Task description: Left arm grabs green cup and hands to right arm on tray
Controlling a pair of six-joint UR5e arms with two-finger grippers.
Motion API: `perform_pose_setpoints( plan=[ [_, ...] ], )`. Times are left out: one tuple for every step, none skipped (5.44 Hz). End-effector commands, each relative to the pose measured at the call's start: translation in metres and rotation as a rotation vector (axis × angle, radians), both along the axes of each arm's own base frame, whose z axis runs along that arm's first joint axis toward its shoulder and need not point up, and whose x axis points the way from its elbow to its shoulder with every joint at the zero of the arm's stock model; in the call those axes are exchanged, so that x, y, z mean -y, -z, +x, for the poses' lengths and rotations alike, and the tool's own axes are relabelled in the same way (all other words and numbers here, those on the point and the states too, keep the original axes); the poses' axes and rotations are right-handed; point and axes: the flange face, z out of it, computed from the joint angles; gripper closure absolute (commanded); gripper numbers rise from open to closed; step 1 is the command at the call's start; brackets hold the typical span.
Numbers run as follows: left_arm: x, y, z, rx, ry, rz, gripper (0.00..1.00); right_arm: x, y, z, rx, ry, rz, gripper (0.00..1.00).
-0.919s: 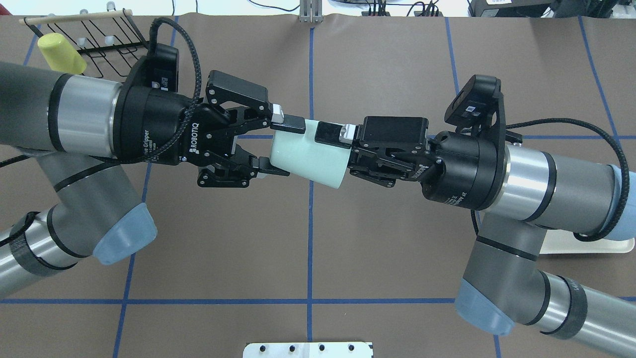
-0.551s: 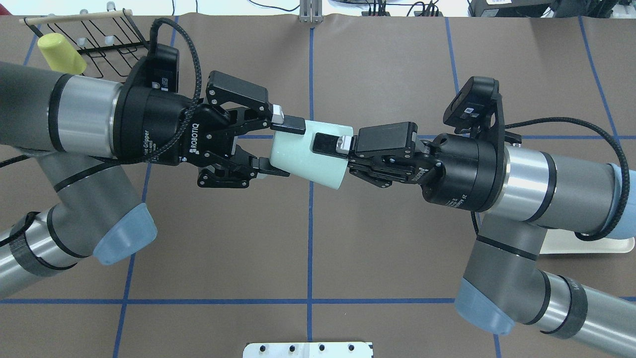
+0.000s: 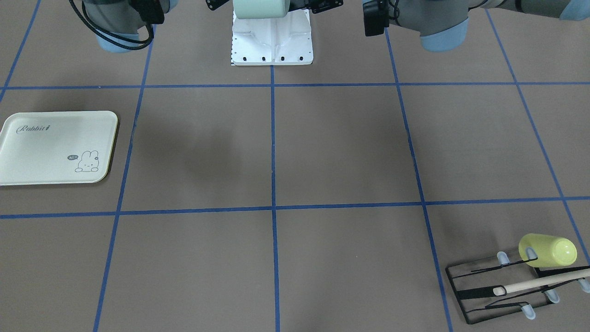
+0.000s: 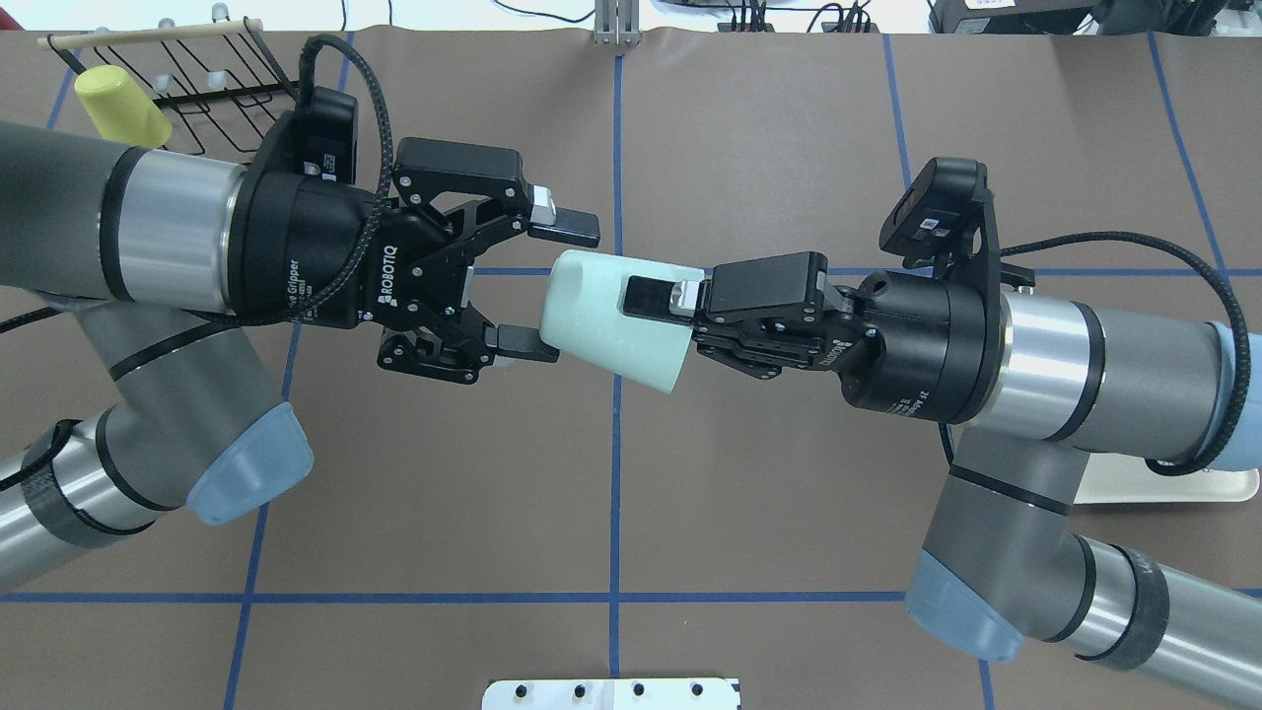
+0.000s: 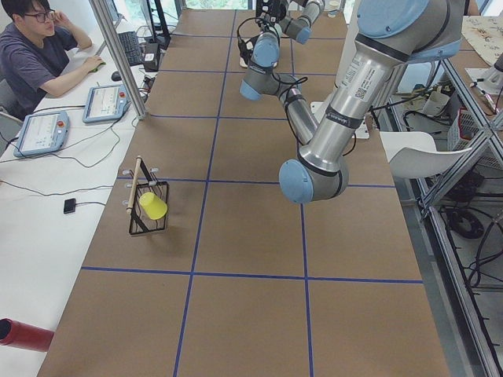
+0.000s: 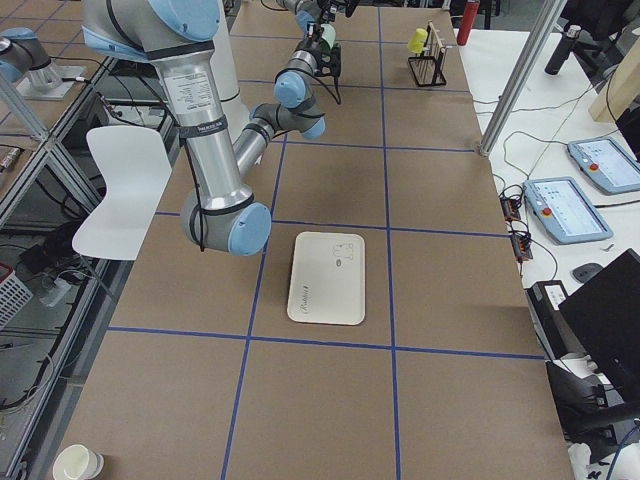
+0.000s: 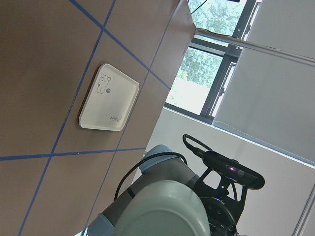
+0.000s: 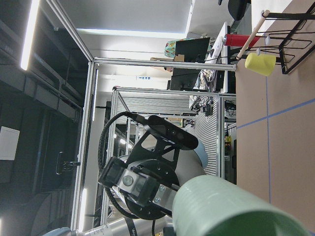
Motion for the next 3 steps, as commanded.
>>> perform_pose_setpoints(
  plan=[
    [0.000, -0.002, 0.000, 0.003, 0.001, 0.002, 0.00, 0.001, -0.001, 0.003, 0.000, -0.004, 0.004, 1.00],
    [0.002, -0.002, -0.002, 0.006, 0.005, 0.000, 0.00, 0.005, -0.004, 0.006, -0.009, -0.014, 0.000, 1.00],
    [0.003, -0.002, -0.003, 0.005, 0.009, 0.002, 0.00, 0.013, -0.020, 0.018, -0.056, -0.011, 0.018, 1.00]
  ],
)
